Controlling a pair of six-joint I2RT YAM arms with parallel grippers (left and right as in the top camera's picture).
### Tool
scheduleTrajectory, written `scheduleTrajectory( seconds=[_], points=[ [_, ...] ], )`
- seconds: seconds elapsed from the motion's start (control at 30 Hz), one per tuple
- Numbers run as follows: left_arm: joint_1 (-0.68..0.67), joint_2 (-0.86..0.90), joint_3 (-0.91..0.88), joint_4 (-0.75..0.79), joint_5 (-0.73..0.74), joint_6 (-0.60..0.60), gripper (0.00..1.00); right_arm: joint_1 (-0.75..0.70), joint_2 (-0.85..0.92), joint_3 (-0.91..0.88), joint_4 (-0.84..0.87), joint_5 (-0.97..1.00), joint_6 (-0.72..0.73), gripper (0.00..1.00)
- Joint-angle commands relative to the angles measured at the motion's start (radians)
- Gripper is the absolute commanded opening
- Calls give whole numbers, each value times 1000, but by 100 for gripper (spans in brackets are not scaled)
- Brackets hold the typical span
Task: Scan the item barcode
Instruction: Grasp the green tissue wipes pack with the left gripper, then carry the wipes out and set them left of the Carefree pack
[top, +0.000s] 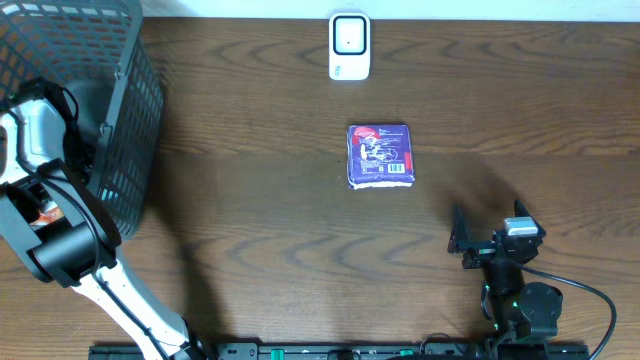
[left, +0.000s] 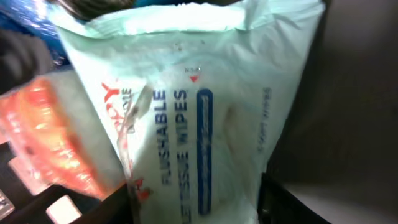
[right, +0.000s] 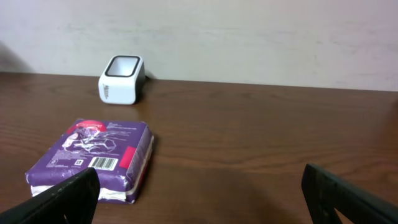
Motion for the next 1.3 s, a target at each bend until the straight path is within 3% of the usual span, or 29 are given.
scheduleTrajectory(
  seconds=[0.0,0.03,0.1,0.47,0.87,1.07,1.27],
  points=[
    [4,13,-43,12,64,13,39,-7,-4,-2,-3,-6,11,99],
    [4,13,-43,11,64,15,24,-7,-4,-2,-3,-6,11,99],
    [4,11,-42,11,64,17,8,-7,-4,-2,-3,-6,11,99],
    [4,-83,97,-91,86,16,7,-7,-4,-2,-3,-6,11,99],
    [-42,-579,131,64,410,17,7,-7,-4,-2,-3,-6,11,99],
    [-174,-772,130,135,604,17,7,-7,-4,-2,-3,-6,11,99],
    [-439,-805,124,111,613,82,7,-7,-4,-2,-3,-6,11,99]
  ],
)
